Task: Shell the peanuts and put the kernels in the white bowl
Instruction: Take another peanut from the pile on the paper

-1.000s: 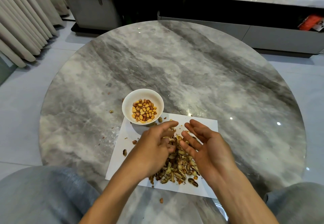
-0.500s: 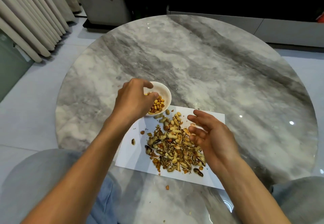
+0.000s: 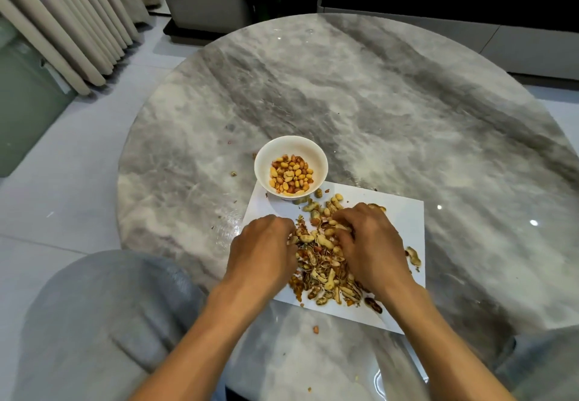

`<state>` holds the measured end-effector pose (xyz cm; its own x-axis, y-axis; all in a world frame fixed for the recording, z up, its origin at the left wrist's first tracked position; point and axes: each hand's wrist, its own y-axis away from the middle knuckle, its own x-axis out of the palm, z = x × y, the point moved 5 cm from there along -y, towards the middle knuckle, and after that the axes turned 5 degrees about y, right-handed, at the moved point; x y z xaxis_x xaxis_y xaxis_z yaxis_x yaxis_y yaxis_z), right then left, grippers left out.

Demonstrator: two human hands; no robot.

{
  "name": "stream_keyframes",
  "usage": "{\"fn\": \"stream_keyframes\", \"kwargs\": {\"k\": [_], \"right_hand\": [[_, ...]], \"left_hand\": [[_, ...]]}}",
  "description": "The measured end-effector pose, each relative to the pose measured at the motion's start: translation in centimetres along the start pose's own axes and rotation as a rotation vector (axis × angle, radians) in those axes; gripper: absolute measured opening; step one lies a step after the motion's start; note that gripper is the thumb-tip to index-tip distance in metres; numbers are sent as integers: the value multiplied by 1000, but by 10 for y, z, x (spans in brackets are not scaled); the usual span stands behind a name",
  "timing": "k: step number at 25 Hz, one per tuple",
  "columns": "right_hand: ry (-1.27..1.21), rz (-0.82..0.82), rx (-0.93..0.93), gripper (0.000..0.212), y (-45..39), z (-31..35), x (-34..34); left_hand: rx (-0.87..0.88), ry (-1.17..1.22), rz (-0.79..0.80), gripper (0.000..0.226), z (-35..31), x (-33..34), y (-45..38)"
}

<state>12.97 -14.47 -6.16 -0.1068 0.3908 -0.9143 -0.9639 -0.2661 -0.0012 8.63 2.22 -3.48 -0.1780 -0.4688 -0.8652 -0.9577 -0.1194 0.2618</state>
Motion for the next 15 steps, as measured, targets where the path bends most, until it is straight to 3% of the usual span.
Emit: {"fn": "stream_keyframes", "kwargs": {"k": [9, 15], "right_hand": [[-45, -119, 53, 16, 1, -4, -23], [59, 102, -35, 19, 10, 14, -4]], "left_hand": [[-5, 194, -50, 12, 9, 14, -14], [-5, 233, -88, 23, 10, 11, -13]]}}
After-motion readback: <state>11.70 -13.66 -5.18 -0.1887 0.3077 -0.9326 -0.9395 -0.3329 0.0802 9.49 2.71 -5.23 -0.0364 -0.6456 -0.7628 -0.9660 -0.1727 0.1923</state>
